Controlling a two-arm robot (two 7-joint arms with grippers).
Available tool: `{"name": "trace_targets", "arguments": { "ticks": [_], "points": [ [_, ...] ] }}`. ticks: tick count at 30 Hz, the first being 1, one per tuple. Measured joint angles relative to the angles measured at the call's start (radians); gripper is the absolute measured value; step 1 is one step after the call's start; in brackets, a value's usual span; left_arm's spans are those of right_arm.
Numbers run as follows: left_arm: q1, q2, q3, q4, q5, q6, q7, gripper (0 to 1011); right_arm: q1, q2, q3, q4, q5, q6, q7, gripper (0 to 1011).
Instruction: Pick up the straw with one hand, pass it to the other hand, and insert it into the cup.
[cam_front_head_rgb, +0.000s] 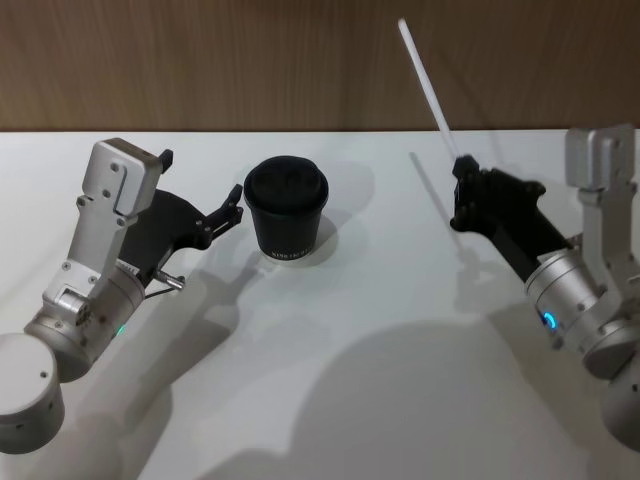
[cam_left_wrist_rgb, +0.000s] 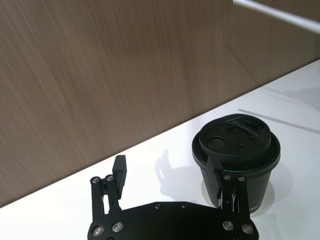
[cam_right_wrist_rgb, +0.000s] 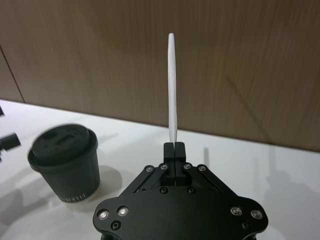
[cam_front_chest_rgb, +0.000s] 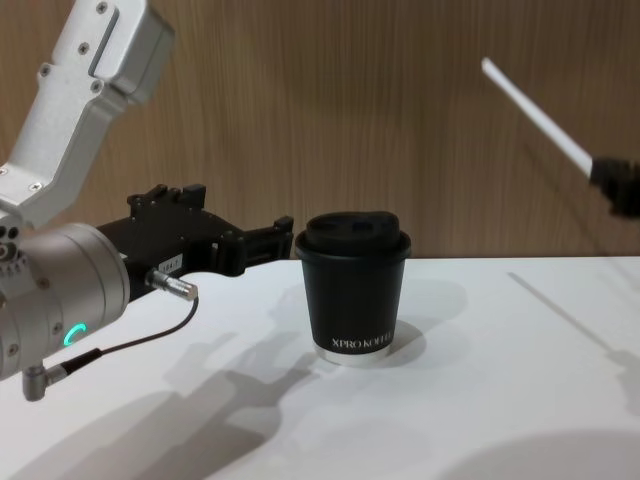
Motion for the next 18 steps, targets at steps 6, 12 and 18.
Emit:
{"name": "trace_targets", "arguments": {
  "ticks": [6,12,18],
  "points": [
    [0.000,0.000,0.000,0.000,0.000,0.000,0.000,1003,0.020,0.007,0.008,-0.011,0.049,-0.069,0.059,6],
    [0.000,0.000,0.000,0.000,0.000,0.000,0.000,1003,0.045,0.014,0.012,-0.014,0.111,-0.129,0.131,6],
    [0.000,0.000,0.000,0.000,0.000,0.000,0.000,1003,0.073,0.020,0.011,-0.010,0.177,-0.175,0.206,6]
  ]
}}
